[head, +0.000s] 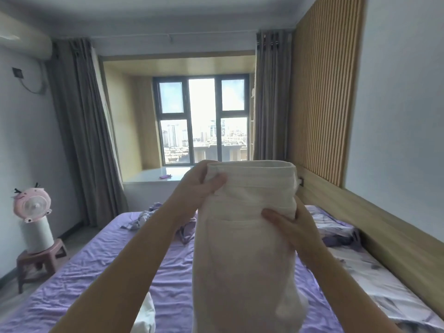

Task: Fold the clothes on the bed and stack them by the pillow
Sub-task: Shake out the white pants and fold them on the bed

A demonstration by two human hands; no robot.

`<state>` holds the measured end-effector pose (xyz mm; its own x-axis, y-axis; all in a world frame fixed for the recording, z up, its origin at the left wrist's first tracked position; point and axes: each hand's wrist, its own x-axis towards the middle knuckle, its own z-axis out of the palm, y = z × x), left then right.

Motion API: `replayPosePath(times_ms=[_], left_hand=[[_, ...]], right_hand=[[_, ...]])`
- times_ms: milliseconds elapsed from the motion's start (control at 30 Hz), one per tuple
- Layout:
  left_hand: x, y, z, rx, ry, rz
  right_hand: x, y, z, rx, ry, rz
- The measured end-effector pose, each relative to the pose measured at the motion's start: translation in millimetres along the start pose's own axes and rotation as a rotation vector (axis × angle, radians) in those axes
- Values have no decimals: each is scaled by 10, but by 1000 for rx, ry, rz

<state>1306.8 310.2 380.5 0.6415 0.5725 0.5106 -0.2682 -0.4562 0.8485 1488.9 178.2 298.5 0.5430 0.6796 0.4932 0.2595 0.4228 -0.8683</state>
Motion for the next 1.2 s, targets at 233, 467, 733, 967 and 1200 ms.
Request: replayPosePath(times_ms=[233, 467, 733, 967, 1200], left_hand=[[125, 285, -132, 1130, 22, 271], [235, 487, -64, 1018, -457, -23], [83, 119, -351, 940, -394, -45], [58, 34, -519, 1222, -226, -86], [13, -181, -188, 1494, -688, 105]], right_hand=[[289, -113, 267, -125, 28, -81], [225, 102, 662, -256, -139, -96], [-86, 659, 531, -258, -442, 188], [-268, 893, 509, -207, -444, 259], [-24, 409, 642, -420, -640, 61]])
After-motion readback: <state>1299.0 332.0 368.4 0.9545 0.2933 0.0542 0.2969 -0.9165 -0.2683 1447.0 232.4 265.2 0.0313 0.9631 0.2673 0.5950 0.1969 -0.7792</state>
